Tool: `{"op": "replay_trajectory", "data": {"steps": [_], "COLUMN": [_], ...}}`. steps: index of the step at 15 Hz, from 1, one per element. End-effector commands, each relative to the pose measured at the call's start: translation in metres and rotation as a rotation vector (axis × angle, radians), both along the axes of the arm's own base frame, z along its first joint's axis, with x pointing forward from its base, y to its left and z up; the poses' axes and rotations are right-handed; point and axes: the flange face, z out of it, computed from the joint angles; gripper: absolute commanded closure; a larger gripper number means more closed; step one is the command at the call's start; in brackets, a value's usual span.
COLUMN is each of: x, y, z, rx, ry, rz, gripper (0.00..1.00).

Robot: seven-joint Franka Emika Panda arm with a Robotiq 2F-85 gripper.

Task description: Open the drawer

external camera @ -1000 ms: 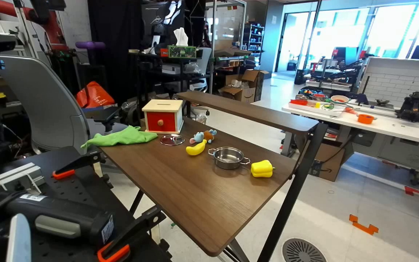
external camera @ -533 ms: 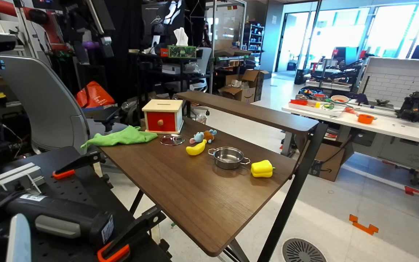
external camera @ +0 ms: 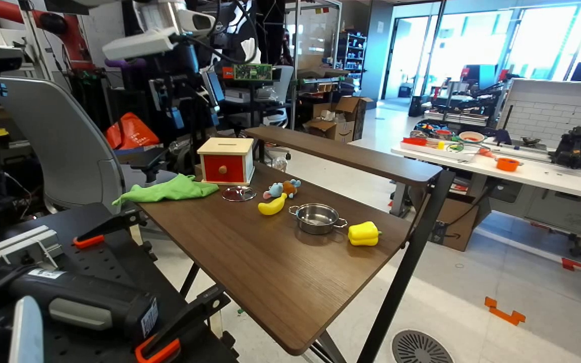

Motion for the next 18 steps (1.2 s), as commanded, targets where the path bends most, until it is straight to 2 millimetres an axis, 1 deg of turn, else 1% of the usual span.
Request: {"op": "replay_trajectory", "data": {"steps": [1,5,8,11,15,16,17,18], "x": [0.053,0.092,0.113,0.127,0.134,0.134,0.135,0.135], "y": [0.030,0.069,0.091,0.102,0.105,0.104,0.104,0.104], "z": [-0.054,-0.113,-0.144,-0.162,-0.172,-0.174,-0.173,-0.174], "rx": [0.011,0.014,0.020,0.029,0.047,0.045,0.045,0.042], "ry": [0.031,0.075,0.086,0.079,0.091,0.098,0.099,0.103], "rz": [0.028,0.067,0.090,0.111,0.135,0.136,0.138,0.144], "gripper": [0.00,0.00,0.00,0.00,0.00,0.25,0.26,0.35]}}
